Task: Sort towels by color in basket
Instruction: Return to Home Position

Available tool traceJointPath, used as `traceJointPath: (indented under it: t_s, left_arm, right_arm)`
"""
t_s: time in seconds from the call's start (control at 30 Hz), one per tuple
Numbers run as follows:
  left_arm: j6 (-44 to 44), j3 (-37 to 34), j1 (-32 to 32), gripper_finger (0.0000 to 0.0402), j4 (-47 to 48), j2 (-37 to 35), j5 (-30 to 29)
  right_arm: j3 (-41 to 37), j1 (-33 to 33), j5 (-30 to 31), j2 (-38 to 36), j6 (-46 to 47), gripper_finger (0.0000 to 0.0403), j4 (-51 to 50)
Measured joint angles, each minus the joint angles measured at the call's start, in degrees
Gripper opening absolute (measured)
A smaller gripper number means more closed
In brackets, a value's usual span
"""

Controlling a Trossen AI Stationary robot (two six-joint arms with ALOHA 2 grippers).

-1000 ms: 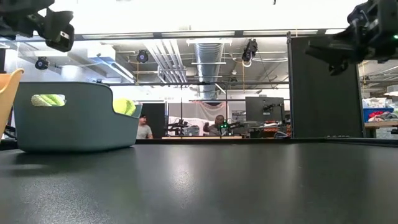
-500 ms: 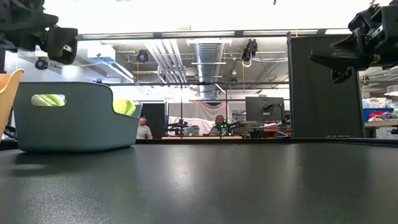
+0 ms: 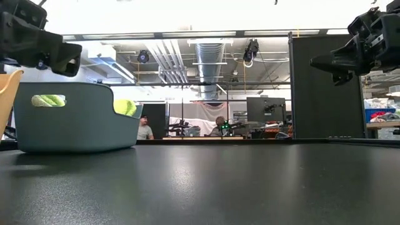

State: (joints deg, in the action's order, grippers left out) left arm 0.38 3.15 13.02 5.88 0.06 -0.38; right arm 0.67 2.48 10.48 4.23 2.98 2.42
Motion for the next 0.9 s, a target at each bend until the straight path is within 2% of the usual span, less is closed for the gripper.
traceJointPath:
  t_s: [0.23,0.6,0.77,0.9]
  left_arm:
    - [3.21,-1.59,0.00,0.0155,-4.45,0.04,0.07]
    - [3.01,-1.66,0.00,0.0155,-4.45,2.32,0.06]
    - [-4.62,-1.49,0.00,0.0155,-4.25,3.65,0.05]
    - [-5.53,-1.15,0.00,0.0155,-3.96,4.57,-0.14]
  right_arm:
    - [-0.02,0.00,0.02,0.11,0.01,0.0029,-0.02]
    - [-0.04,0.00,0.04,0.32,0.01,0.0028,-0.02]
    - [-0.04,0.00,0.07,0.37,0.01,0.0028,-0.02]
    - [-0.04,0.00,0.09,0.37,0.01,0.0029,-0.02]
